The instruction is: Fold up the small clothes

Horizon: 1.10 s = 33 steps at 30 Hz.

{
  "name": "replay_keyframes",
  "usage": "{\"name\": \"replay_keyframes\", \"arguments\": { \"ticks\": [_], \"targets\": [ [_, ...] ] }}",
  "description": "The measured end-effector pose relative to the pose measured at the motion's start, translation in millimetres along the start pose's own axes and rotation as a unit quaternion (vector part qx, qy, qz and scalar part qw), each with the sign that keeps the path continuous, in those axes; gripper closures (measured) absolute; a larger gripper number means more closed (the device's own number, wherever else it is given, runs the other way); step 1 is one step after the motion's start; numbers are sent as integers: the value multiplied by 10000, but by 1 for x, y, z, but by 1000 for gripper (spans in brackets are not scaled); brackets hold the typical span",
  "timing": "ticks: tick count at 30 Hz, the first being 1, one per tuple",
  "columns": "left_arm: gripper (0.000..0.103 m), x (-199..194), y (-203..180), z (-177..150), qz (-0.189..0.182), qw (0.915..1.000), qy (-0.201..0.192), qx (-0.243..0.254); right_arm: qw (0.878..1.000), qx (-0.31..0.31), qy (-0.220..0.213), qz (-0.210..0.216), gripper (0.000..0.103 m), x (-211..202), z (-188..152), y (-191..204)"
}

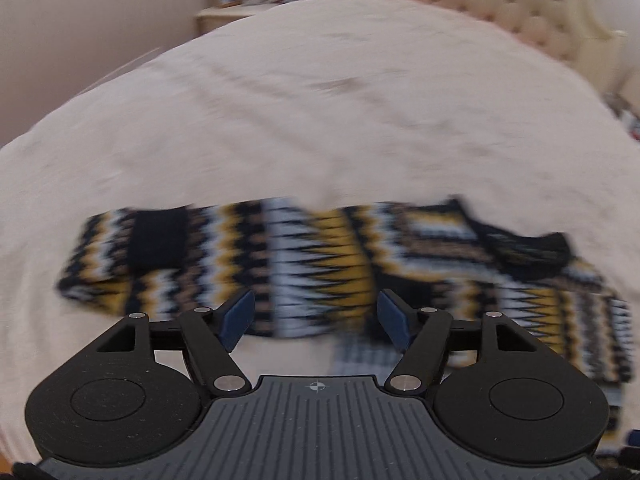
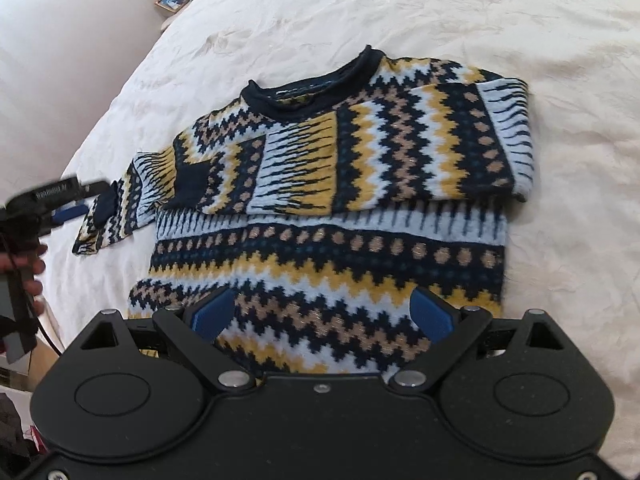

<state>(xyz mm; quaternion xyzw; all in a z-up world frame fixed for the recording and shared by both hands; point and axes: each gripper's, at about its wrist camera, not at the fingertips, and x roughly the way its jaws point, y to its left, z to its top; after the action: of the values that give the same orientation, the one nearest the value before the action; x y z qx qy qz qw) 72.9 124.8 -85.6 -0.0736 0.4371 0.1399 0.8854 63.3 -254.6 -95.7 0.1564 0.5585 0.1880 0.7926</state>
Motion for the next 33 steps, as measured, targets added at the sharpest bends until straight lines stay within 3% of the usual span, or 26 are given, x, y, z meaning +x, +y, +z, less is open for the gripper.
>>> {"name": "replay_keyframes", "arguments": {
  "ticks": [4, 6, 9, 13, 21, 28, 31, 33],
  "targets": [
    [37, 13, 32, 3, 720, 9971, 161, 193, 9999, 97, -79, -87, 8, 9, 2, 14],
    [37, 20, 44, 3, 1246, 9913, 172, 398, 9998, 27, -134, -163, 8, 14, 5, 25],
    [37, 33, 68, 3, 1392, 9882, 333, 542, 9992, -140, -262, -262, 8, 21, 9, 43],
    [37, 44, 95, 6, 1820, 9817, 246, 497, 9990, -281, -194, -296, 8, 33, 18, 63],
    [37, 74, 127, 8, 2101, 9745, 308, 731, 9983, -284, 47, -513, 8, 53, 29, 85],
    [43, 89, 147, 13, 1692, 9840, 500, 254, 9984, -268, 235, -448, 11, 58, 31, 89],
    [44, 88, 141, 7, 1706, 9831, 462, 478, 9985, -210, 277, -434, 11, 59, 31, 87],
    [53, 88, 141, 5, 1625, 9843, 417, 549, 9985, -193, 307, -421, 12, 59, 32, 86]
  ]
}}
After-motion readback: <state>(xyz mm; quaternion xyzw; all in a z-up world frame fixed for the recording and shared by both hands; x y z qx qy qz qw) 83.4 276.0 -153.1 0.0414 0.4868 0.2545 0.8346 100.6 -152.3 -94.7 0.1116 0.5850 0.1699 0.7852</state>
